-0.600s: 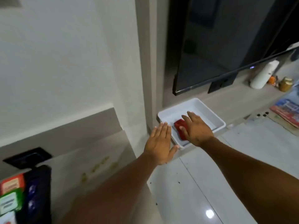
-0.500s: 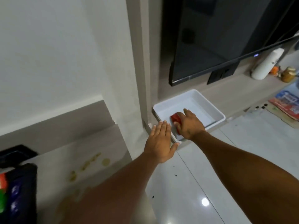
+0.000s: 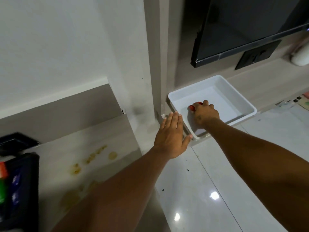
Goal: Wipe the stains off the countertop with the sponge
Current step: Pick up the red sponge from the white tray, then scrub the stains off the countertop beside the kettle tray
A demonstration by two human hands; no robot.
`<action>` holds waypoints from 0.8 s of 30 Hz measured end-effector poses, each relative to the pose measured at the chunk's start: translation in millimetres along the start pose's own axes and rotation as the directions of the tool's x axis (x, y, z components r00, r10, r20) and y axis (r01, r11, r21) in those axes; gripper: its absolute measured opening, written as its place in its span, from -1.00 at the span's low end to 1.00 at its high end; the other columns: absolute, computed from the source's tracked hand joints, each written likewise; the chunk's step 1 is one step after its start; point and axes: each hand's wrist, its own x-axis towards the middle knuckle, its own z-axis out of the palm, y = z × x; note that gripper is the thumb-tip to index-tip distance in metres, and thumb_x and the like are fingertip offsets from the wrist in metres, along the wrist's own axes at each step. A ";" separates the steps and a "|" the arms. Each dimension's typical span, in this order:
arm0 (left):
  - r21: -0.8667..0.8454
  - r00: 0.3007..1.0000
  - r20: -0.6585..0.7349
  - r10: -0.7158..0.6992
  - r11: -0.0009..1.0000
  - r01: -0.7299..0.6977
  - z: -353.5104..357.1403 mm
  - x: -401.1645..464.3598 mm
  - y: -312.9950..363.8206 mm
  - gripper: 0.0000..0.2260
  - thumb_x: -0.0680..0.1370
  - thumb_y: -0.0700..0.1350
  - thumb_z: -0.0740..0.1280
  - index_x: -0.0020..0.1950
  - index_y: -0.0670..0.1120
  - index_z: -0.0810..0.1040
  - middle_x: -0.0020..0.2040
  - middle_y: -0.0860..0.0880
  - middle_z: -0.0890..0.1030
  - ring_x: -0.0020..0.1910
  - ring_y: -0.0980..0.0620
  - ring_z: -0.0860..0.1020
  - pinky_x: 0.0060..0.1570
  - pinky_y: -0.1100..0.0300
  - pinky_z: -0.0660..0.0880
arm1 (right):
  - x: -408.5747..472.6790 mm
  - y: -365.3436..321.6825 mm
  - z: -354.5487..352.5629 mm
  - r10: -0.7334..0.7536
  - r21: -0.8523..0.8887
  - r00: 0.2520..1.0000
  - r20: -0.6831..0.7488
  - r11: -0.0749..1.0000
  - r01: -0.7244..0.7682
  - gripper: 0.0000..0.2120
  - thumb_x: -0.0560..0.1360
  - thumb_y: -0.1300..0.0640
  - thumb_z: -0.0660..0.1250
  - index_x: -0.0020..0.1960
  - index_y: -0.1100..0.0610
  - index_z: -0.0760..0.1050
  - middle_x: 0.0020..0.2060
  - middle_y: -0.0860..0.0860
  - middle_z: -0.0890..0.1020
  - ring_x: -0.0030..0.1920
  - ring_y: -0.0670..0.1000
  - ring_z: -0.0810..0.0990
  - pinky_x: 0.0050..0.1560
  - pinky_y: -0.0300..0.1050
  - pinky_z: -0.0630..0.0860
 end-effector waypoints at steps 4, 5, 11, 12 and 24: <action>-0.003 0.999 -0.027 -0.033 0.999 0.033 -17.9 -39.0 -9.8 -0.26 0.68 0.24 0.15 0.66 -0.23 0.05 0.68 -0.23 0.08 0.66 -0.18 0.00 0.62 -0.08 -0.06 | -54.6 -23.7 -17.1 0.015 0.116 0.989 -0.145 0.993 0.002 -0.66 0.68 -0.05 0.09 0.39 0.05 0.36 0.28 0.23 0.44 0.21 0.31 0.47 0.14 0.25 0.53; -0.003 0.999 -0.030 -0.039 0.999 0.039 -22.0 -53.4 -11.9 -0.26 0.68 0.24 0.15 0.66 -0.23 0.04 0.68 -0.23 0.07 0.66 -0.18 -0.01 0.62 -0.08 -0.05 | -75.7 -33.5 -19.0 0.002 0.156 0.983 -0.183 0.987 0.028 -0.68 0.68 -0.07 0.10 0.37 0.01 0.35 0.28 0.23 0.44 0.20 0.31 0.48 0.12 0.26 0.55; -0.087 0.985 -0.065 -0.161 0.984 0.155 -34.7 -186.0 -23.4 -0.26 0.65 0.25 0.09 0.64 -0.25 0.11 0.65 -0.24 0.16 0.65 -0.19 0.08 0.61 -0.12 0.05 | -233.7 -97.0 8.0 -0.133 0.306 0.969 -0.209 0.932 0.194 -0.69 0.64 -0.04 0.20 0.36 -0.07 0.40 0.25 0.19 0.50 0.14 0.30 0.52 0.05 0.19 0.60; -0.097 0.978 -0.065 -0.196 0.977 0.189 -34.6 -212.6 -29.1 -0.24 0.63 0.26 0.06 0.64 -0.26 0.13 0.65 -0.25 0.17 0.65 -0.20 0.10 0.60 -0.13 0.08 | -256.6 -107.1 17.5 -0.128 0.324 0.979 -0.159 0.930 0.175 -0.67 0.64 -0.05 0.20 0.38 -0.08 0.39 0.27 0.19 0.48 0.16 0.29 0.51 0.07 0.18 0.59; 0.006 0.899 0.012 -0.439 0.899 0.439 -11.5 -450.6 -123.3 -0.21 0.61 0.27 0.03 0.59 -0.33 0.20 0.61 -0.32 0.22 0.61 -0.27 0.19 0.57 -0.16 0.16 | -429.5 -197.5 119.9 -0.022 0.297 0.989 -0.147 0.953 0.065 -0.44 0.62 -0.20 0.14 0.53 0.05 0.30 0.51 0.23 0.33 0.41 0.31 0.35 0.39 0.33 0.36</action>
